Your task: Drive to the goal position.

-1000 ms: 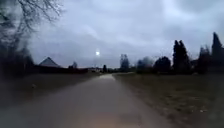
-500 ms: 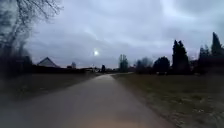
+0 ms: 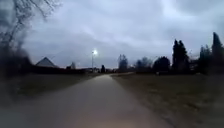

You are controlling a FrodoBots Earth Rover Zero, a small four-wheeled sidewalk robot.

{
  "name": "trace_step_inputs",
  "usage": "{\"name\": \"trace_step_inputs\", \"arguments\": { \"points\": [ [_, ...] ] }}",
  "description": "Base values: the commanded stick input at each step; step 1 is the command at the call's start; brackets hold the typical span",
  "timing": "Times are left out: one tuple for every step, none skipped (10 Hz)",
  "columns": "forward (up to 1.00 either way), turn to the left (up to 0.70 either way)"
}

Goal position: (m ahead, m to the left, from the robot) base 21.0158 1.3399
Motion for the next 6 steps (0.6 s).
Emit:
{"name": "trace_step_inputs", "arguments": {
  "points": [
    [1.0, 0.04],
    [1.0, 0.04],
    [1.0, 0.04],
    [1.0, 0.04],
    [1.0, 0.04],
    [1.0, 0.04]
  ]
}}
